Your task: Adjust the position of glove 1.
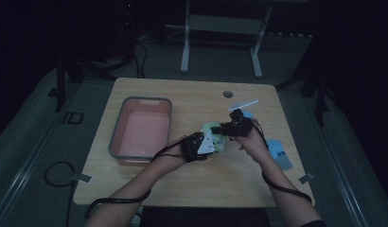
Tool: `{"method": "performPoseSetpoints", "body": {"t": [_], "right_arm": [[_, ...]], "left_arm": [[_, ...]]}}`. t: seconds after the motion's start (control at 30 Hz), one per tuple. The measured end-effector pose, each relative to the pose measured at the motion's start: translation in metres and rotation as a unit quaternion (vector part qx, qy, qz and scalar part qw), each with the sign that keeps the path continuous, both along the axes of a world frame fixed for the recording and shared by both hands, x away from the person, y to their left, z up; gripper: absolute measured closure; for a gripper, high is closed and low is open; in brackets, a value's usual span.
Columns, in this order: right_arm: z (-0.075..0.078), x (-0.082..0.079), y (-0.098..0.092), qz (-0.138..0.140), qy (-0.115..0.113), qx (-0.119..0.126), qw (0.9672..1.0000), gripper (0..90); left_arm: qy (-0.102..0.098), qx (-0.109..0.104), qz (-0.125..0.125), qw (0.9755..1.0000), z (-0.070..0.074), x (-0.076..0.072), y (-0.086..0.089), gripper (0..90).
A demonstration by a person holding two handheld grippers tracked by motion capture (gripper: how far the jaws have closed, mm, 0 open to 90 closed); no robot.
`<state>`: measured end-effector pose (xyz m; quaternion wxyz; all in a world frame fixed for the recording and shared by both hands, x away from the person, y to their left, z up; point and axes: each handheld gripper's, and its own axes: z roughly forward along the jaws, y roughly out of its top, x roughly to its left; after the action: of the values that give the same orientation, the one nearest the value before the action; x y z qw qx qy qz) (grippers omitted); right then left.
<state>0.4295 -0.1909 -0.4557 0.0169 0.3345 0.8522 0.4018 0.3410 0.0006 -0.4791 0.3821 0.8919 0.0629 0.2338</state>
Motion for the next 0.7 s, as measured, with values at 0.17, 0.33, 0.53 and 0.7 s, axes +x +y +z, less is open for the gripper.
{"method": "performPoseSetpoints", "body": {"t": [0.17,0.33,0.53,0.7], "right_arm": [[0.007,0.002,0.012,0.005,-0.001,0.001,1.0,71.4],[0.014,0.005,0.028,0.015,-0.006,-0.003,0.9999,71.4],[0.022,0.009,0.049,0.029,-0.012,-0.008,0.9995,71.4],[0.026,0.013,0.067,0.04,-0.012,-0.008,0.9991,71.4]], "left_arm": [[-0.003,0.001,0.005,1.0,0.006,0.0,0.011,74.9],[-0.006,-0.001,0.014,0.9999,0.011,0.0,0.024,74.9],[-0.008,0.001,0.025,0.9996,0.018,0.0,0.042,74.9],[-0.006,0.009,0.032,0.9994,0.022,0.001,0.058,75.0]]}}
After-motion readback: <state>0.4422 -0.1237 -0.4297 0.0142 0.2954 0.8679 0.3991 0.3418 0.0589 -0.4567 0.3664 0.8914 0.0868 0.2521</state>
